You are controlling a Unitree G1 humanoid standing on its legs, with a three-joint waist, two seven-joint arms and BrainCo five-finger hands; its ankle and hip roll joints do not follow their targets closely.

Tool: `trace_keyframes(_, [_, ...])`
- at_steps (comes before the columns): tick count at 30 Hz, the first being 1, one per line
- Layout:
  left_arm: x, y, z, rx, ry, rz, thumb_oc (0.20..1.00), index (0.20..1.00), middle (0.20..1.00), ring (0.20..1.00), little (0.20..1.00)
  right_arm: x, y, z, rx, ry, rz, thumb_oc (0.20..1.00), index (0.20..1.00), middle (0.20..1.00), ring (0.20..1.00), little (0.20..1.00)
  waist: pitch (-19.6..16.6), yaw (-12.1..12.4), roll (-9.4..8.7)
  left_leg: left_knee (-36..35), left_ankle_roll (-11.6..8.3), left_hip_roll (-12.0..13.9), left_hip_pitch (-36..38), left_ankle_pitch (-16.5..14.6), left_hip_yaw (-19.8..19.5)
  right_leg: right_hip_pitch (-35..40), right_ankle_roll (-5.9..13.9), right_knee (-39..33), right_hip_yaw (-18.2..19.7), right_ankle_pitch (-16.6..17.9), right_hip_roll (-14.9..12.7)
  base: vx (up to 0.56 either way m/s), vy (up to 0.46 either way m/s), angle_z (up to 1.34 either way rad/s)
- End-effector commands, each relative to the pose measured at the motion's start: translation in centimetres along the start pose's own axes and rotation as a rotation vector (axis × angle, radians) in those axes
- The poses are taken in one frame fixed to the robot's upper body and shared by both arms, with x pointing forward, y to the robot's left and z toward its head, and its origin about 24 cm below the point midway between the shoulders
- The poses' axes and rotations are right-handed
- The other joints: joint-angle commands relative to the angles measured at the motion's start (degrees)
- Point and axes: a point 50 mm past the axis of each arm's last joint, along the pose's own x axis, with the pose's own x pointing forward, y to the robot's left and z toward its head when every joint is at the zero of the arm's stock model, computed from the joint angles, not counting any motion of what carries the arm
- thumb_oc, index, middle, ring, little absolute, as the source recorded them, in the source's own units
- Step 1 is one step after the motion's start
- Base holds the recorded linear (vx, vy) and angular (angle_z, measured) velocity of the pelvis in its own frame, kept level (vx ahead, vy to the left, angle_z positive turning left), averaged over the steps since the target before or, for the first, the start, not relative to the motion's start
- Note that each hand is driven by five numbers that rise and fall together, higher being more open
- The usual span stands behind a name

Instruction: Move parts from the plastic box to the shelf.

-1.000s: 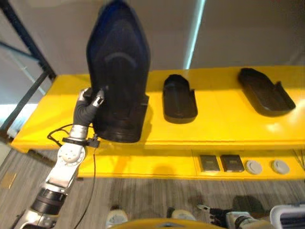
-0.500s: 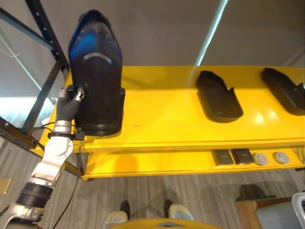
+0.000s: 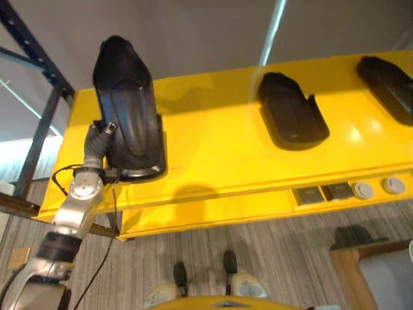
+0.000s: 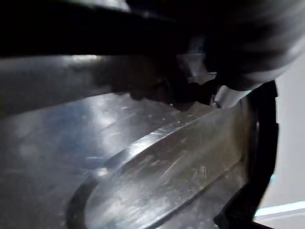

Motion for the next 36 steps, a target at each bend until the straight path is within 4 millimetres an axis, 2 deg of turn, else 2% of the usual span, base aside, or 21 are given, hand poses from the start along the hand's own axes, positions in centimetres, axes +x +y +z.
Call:
trace_keyframes(1, [2.2,0.8,2.8,-0.034,-0.050,0.004,0.200,0.200,0.200,0.200,0.200,0.0,0.2,-0.1,-0.058,0.028,0.023,1.000,1.000,1.000,1.000,1.000,2.4,-1.2,-1.06,0.3,0.28,-0.4,-1.2,-4.9,1.2,0.5,0.63,2.5,1.6,-7.8,0.7,0.00,0.000,-0.18])
trace_keyframes(9, [3.4,1.5,-0.6,-0.029,0.152,0.044,0.200,0.200,0.200,0.200,0.200,-0.4,-0.3,1.7,-0.090,-0.036,0.005,1.000,1.000,1.000,1.000,1.000,4.9,-3.8,0.05,0.4,-0.38,0.6,-2.3,-4.2,3.3,-1.3,0.58,2.8,3.3,-7.6,-0.3,-0.01,0.033,-0.11])
trace_keyframes(16, [3.0,0.7,-2.0,-0.003,0.221,-0.039,0.200,0.200,0.200,0.200,0.200,-0.7,-0.9,2.5,-0.103,-0.054,-0.018,1.000,1.000,1.000,1.000,1.000,6.2,-4.3,0.77,0.3,-0.77,1.1,-1.9,-4.1,4.0,-1.4,0.56,2.6,3.3,-7.6,-1.2,-0.01,0.031,-0.02])
trace_keyframes(17, [2.9,0.6,-2.1,-0.004,0.229,-0.053,0.266,0.266,0.266,0.266,0.266,-0.8,-1.0,2.6,-0.104,-0.056,-0.022,1.000,1.000,1.000,1.000,1.000,6.3,-4.4,0.92,0.3,-0.83,1.1,-1.9,-4.1,4.1,-1.3,0.52,2.6,3.2,-7.6,-1.2,-0.01,0.041,-0.01])
trace_keyframes(18, [2.8,0.4,-2.3,-0.008,0.248,-0.065,0.567,0.567,0.567,0.567,0.567,-0.8,-1.1,2.8,-0.105,-0.059,-0.026,1.000,1.000,1.000,1.000,1.000,6.4,-4.4,1.09,0.2,-0.89,1.1,-1.8,-4.1,4.2,-1.3,0.48,2.5,3.1,-7.6,-1.2,-0.01,0.033,-0.01])
trace_keyframes(19, [2.8,0.3,-2.4,-0.008,0.256,-0.071,0.937,0.937,0.937,0.937,0.937,-0.8,-1.1,2.8,-0.106,-0.060,-0.027,1.000,1.000,1.000,1.000,1.000,6.4,-4.4,1.15,0.2,-0.90,1.1,-1.7,-4.1,4.3,-1.2,0.47,2.4,3.1,-7.7,-1.1,-0.02,0.034,-0.01])
trace_keyframes(20, [2.6,0.3,-2.8,0.016,0.288,-0.084,1.000,1.000,1.000,1.000,1.000,-0.9,-1.1,2.9,-0.108,-0.065,-0.032,1.000,1.000,1.000,1.000,1.000,6.3,-4.4,1.33,0.2,-1.02,1.0,-1.6,-4.0,4.4,-0.9,0.39,2.2,3.0,-7.6,-1.1,0.00,0.000,0.00])
trace_keyframes(26, [1.9,0.3,-4.0,0.057,0.377,-0.095,1.000,1.000,1.000,1.000,1.000,-0.9,-1.2,2.9,-0.100,-0.060,-0.036,1.000,1.000,1.000,1.000,1.000,5.2,-3.6,1.74,0.2,-1.25,1.1,-0.8,-3.8,4.4,0.8,0.31,1.4,1.9,-7.8,-1.1,0.00,-0.003,0.01])
trace_keyframes(31, [0.5,-0.9,-5.5,0.040,0.440,-0.142,1.000,1.000,1.000,1.000,1.000,-0.8,-1.0,2.9,-0.100,-0.053,-0.026,1.000,1.000,1.000,1.000,1.000,3.8,-2.4,1.82,0.4,-1.48,1.2,0.2,-3.8,4.1,2.8,0.21,0.9,0.7,-8.1,-1.2,-0.01,-0.009,0.06])
trace_keyframes(33, [-0.1,-1.4,-5.9,0.101,0.455,-0.169,1.000,1.000,1.000,1.000,1.000,-0.7,-0.6,2.8,-0.099,-0.050,-0.020,1.000,1.000,1.000,1.000,1.000,3.0,-1.9,1.61,0.5,-1.53,1.2,0.5,-3.8,4.0,3.6,0.17,0.7,0.3,-8.1,-1.3,0.00,-0.011,0.04])
trace_keyframes(36, [0.1,-0.9,-5.6,0.247,0.433,-0.135,1.000,1.000,1.000,1.000,1.000,-0.6,-0.3,2.8,-0.092,-0.048,-0.020,1.000,1.000,1.000,1.000,1.000,2.0,-1.5,1.31,0.3,-1.67,1.3,1.1,-3.7,4.1,4.5,0.33,0.4,-0.1,-8.2,-1.2,-0.01,-0.014,0.05])
